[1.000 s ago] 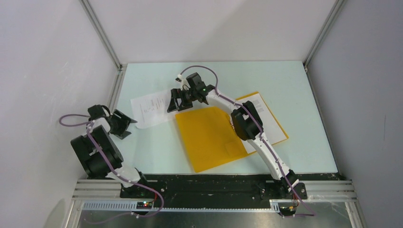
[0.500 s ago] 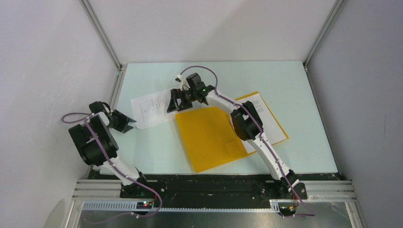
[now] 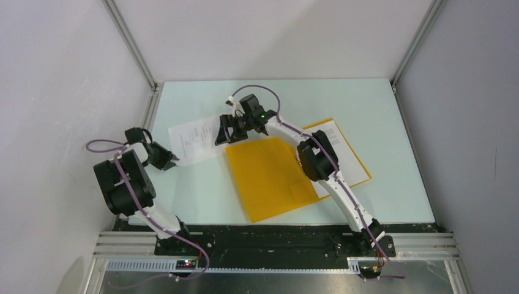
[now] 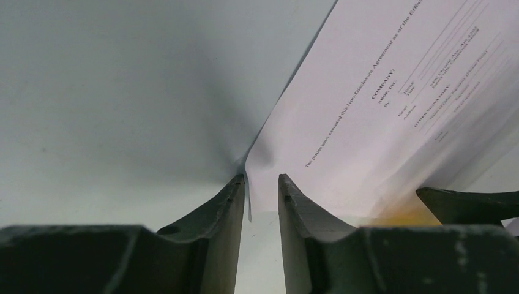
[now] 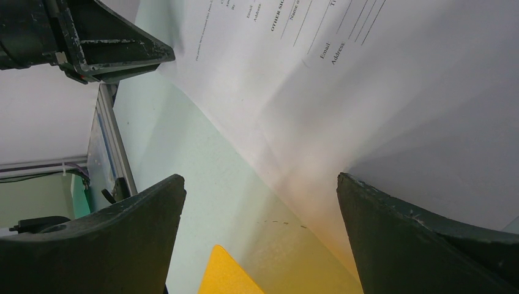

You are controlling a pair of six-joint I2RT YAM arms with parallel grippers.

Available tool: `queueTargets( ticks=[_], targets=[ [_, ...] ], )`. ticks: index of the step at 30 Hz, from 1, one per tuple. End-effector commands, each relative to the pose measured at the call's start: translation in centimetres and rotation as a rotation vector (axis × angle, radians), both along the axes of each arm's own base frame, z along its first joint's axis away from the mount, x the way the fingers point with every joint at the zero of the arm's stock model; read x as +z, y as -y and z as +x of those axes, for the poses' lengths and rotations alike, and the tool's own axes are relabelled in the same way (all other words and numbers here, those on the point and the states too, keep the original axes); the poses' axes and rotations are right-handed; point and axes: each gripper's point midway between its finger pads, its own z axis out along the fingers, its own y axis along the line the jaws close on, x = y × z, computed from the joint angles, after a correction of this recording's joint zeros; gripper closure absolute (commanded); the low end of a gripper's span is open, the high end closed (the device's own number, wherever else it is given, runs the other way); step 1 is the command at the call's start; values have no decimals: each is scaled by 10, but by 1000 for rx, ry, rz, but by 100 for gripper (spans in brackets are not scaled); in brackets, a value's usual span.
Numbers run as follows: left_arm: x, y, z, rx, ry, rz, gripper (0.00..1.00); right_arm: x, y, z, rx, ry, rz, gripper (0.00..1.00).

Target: Put the files into the folder

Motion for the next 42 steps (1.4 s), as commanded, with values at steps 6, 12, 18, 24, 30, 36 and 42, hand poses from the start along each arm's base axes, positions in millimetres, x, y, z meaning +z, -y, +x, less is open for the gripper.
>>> queueTargets(
  ticks=[6,12,18,24,30,36,42],
  targets=[
    [-9,-3,-20,-4,-117,36,93,-10,-2,-13,16,-34,-25,1],
    [29,0,-1,-65,-21,42,100,19,3,0,11,10,16,1],
    [113,16,43,-265,213,133,100,111,33,35,16,165,156,1],
    [182,59,74,-516,392,210,100,199,93,61,10,354,239,1],
    [267,123,99,-797,611,303,100,249,147,78,-28,486,266,0],
    [326,202,91,-1105,762,383,100,286,182,75,9,627,306,2],
    [361,287,58,-1414,860,441,100,286,214,70,10,666,325,1]
  ],
)
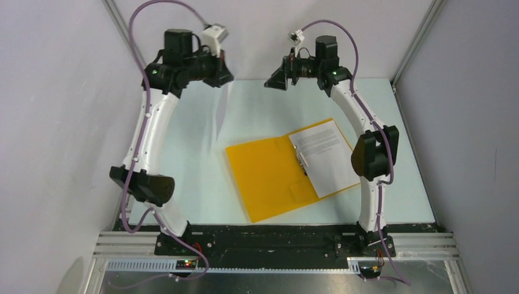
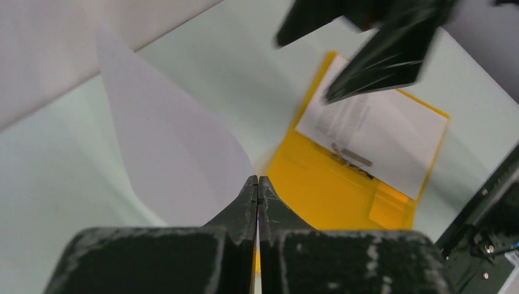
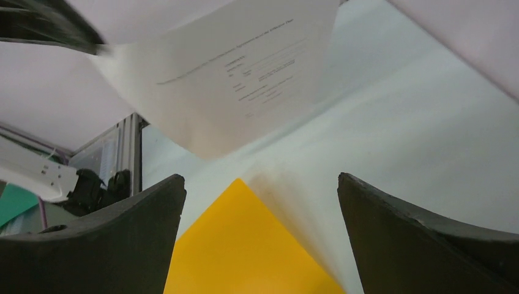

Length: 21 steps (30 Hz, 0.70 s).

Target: Put the files into the folder

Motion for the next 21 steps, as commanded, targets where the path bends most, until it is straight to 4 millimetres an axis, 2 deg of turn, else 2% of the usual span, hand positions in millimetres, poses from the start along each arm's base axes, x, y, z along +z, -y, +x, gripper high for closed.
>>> queueTargets(
  ticks=[1,2,3,4,5,6,7,8,9,10,11,14,16,17,18,19,20,21],
  targets=[
    [11,44,-35,-223,52,133,100,32,25,-17,46,142,56,1],
    [12,56,-42,-255,62,146,100,22,34,-15,37,103,60,1],
    [17,58,-47,-278,86,167,100,35,38,-22,64,156,81,1],
    [17,65,-53,-298,100,187,100,27,47,-22,59,139,83,1],
    [21,66,-60,-321,126,214,100,37,51,-28,74,181,94,1],
    [21,69,-65,-332,139,237,100,30,58,-28,67,169,91,1],
    [22,66,-70,-349,160,264,100,39,62,-32,71,209,99,1],
    [23,67,-74,-356,171,282,100,34,68,-33,65,208,97,1],
    [24,64,-79,-366,180,297,100,42,74,-36,64,250,102,1],
    [25,63,-81,-366,183,301,100,39,77,-39,70,261,98,1],
    [26,62,-84,-365,182,304,100,45,80,-46,90,296,99,1],
    [30,60,-89,-362,186,296,100,46,79,-63,157,349,93,1],
    [32,59,-89,-349,186,293,100,51,78,-84,229,379,98,1],
    [33,58,-88,-344,189,295,100,47,77,-89,244,373,99,1],
    [34,58,-88,-342,191,296,100,54,79,-101,272,403,103,1],
    [35,58,-88,-343,194,295,100,50,80,-107,285,395,104,1],
    [35,58,-87,-344,197,295,100,58,81,-118,307,429,106,1],
    [36,59,-88,-348,200,293,100,53,82,-123,313,430,104,1]
  ],
)
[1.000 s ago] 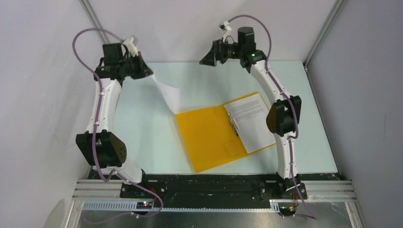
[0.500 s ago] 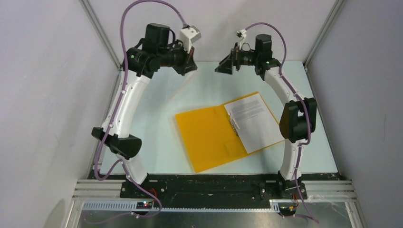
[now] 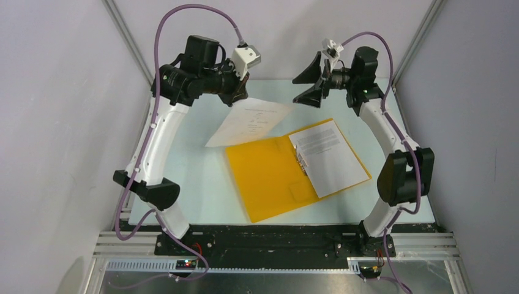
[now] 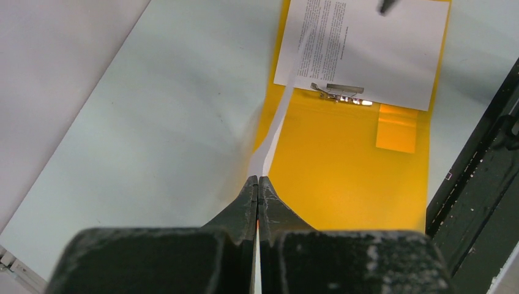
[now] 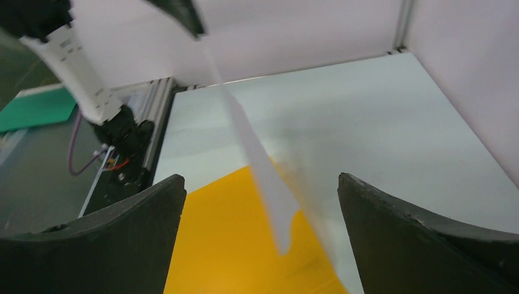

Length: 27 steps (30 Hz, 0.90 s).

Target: Put the files into the folder

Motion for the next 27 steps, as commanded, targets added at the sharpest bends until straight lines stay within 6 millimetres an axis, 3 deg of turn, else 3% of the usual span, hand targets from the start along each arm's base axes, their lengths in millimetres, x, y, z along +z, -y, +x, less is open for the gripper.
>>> queueTargets(
  ticks=[1,3,4,5,6,7,10,13,16,18,21,23,24,25,26,27],
  targets=[
    [29,-6,-9,-9,92,-18,100,27,2,-54,125,179,11,0],
    [32,-4,-10,-25,103,-24,100,17,-2,-64,108,186,-12,1],
    [34,-4,-11,-29,109,-25,100,16,-5,-61,99,306,-27,1],
    [35,-5,-12,-36,117,-23,100,2,-11,-66,84,246,-68,1],
    [36,-5,-13,-40,123,-22,100,2,-13,-63,78,335,-87,1],
    [38,-6,-14,-46,133,-20,100,-7,-18,-60,66,322,-116,0],
    [44,-9,-17,-59,170,-6,100,-6,-24,-42,18,308,-116,1],
    [50,-14,-18,-52,204,6,100,-4,-15,-23,-58,217,-88,3],
    [61,-18,-21,-57,250,8,100,4,1,-3,-160,236,-49,3],
    [67,-22,-24,-60,281,16,100,2,6,0,-188,215,-34,1],
    [71,-26,-27,-64,313,35,100,-18,3,-3,-151,174,-51,1],
    [61,-29,-26,-51,295,67,100,-40,-5,-15,-78,141,-86,1],
    [40,-32,-21,-33,247,110,100,-50,-13,-18,-47,220,-113,1],
    [31,-34,-22,-34,230,130,97,-71,-20,-28,-23,165,-162,1],
    [2,-36,-20,-36,167,181,81,-81,-23,-28,-2,238,-192,1],
    [-8,-39,-18,-36,162,215,72,-97,-26,-35,20,201,-224,1]
  ],
)
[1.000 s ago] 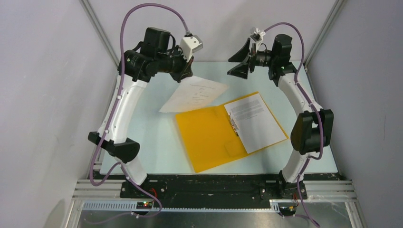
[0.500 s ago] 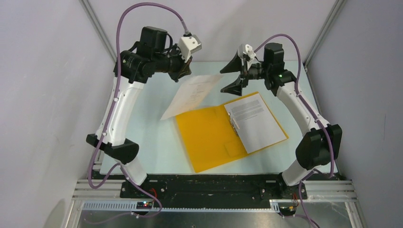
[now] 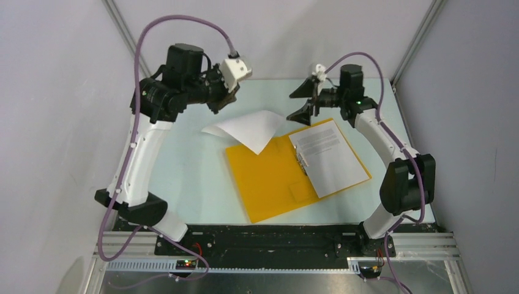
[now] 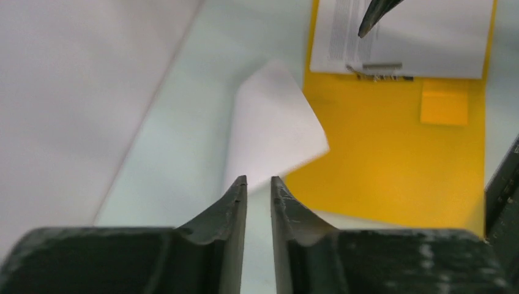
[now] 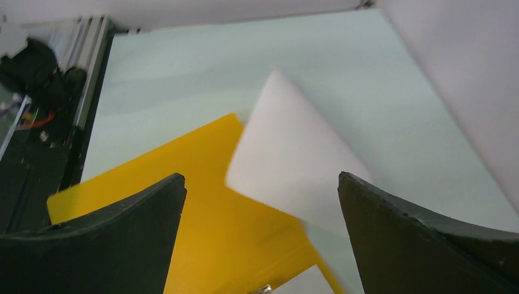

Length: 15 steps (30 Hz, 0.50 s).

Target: Put the files into the folder

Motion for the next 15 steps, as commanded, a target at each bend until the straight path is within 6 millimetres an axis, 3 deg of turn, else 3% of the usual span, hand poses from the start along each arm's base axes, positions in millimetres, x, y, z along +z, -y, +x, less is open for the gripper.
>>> queueTargets(
  ticks=[1,2,3,4,6,11,12,13,14,15],
  targets=[
    [-78,-16,3,20,-120,195,56,-52,-21,-23,125,56,-130,2],
    [-82,-18,7,8,-82,217,48,-64,-21,-27,130,25,-155,2],
    [-118,-21,5,-1,-133,268,37,-69,-20,-27,135,47,-172,2],
    [-137,-24,12,-4,-98,299,31,-78,-18,-25,123,23,-193,2],
    [-156,-30,27,12,-18,353,22,-86,-11,-20,96,-34,-195,4],
    [-175,-48,82,108,31,371,16,-91,6,-8,30,-120,-191,4],
    [-175,-46,102,150,22,342,15,-93,8,-6,16,-132,-196,4],
    [-193,-56,121,202,-27,343,15,-95,9,-4,11,-139,-195,4],
    [-178,-56,138,257,-21,282,15,-95,10,-2,-2,-162,-191,4],
    [-195,-68,155,295,-69,275,14,-97,9,1,-10,-171,-187,4]
  ],
)
